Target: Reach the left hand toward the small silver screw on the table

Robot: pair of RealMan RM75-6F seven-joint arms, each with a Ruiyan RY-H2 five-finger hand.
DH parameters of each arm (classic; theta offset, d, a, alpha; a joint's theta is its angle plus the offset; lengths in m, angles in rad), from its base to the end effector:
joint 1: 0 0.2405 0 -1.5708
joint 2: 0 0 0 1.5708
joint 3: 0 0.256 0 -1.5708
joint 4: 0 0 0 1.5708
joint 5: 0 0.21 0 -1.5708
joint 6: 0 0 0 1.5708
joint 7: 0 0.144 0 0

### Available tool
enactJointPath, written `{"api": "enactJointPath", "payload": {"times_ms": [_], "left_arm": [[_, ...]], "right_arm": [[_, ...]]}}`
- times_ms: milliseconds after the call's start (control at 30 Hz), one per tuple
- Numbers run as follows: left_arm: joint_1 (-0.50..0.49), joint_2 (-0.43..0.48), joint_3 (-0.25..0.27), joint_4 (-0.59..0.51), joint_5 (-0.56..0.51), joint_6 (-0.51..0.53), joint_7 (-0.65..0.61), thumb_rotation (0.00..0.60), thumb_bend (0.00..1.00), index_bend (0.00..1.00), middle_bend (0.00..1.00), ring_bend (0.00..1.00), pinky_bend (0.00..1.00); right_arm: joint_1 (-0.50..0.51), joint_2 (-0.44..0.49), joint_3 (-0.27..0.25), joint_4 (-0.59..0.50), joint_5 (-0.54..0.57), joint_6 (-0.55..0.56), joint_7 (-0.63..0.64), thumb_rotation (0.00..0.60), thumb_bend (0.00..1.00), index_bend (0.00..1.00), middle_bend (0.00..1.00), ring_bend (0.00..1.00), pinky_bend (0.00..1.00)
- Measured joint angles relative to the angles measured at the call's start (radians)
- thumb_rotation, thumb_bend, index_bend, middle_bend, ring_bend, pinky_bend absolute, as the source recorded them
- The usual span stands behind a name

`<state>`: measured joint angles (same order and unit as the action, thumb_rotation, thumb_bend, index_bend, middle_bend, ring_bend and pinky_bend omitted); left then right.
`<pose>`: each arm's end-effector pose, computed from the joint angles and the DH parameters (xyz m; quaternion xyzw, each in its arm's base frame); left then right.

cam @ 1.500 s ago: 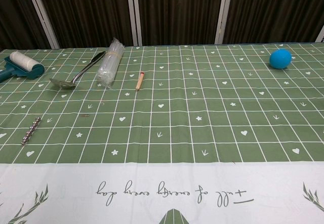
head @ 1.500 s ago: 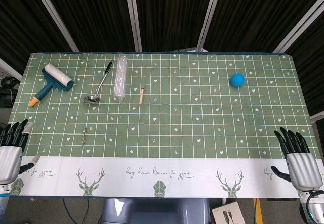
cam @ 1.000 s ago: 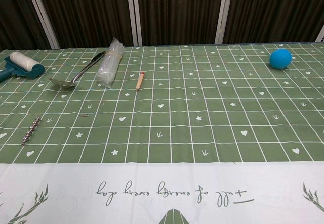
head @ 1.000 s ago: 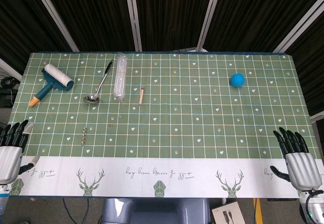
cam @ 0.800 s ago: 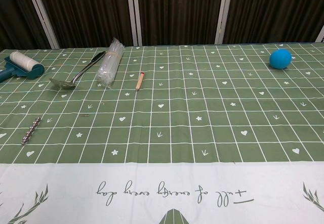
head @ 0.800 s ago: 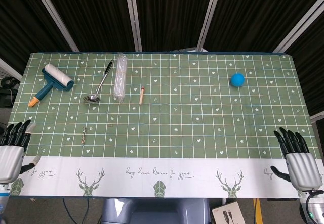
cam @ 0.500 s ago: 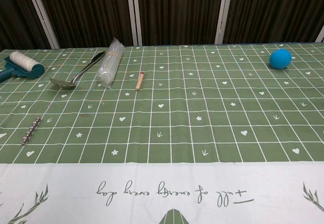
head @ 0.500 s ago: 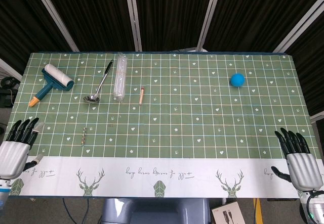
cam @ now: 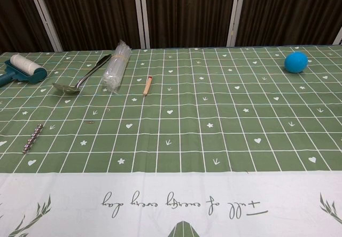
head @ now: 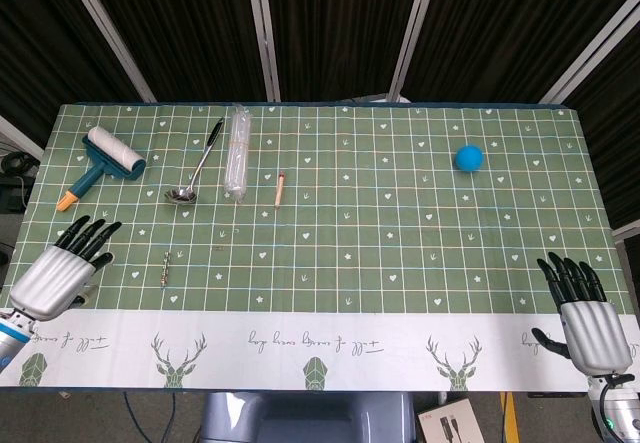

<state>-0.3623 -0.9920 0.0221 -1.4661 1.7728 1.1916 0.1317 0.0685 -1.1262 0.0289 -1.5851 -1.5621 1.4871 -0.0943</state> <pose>-0.2935 0.2451 0.1571 -0.8225 -0.1849 -0.2449 0.4788 -0.3120 -0.1716 0.1532 0.6334 -0.3493 0.3562 0.5915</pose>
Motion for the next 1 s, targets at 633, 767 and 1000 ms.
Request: {"api": "enactJointPath", "payload": {"times_ms": [633,767,1000], "left_arm": [[-0.176,-0.157,0.067,0.268,0.173,-0.089,0.048,0.6,0.24,0.41,0.0,0.0,0.0],[-0.185,-0.196,0.076,0.281,0.16,-0.108,0.033,0.6,0.24,0.42,0.0,0.0,0.0],[-0.199,-0.264,0.096,0.316,0.14,-0.146,0.026,0.6,0.24,0.44,0.0,0.0,0.0]], "right_arm": [[-0.002,0.0,0.002,0.0,0.0,0.008,0.018,0.6,0.05,0.0,0.0,0.0,0.05],[-0.003,0.001,0.003,0.003,0.002,0.009,0.026,0.6,0.05,0.0,0.0,0.0,0.05],[-0.004,0.001,0.006,0.004,0.003,0.013,0.032,0.6,0.05,0.0,0.0,0.0,0.05]]}}
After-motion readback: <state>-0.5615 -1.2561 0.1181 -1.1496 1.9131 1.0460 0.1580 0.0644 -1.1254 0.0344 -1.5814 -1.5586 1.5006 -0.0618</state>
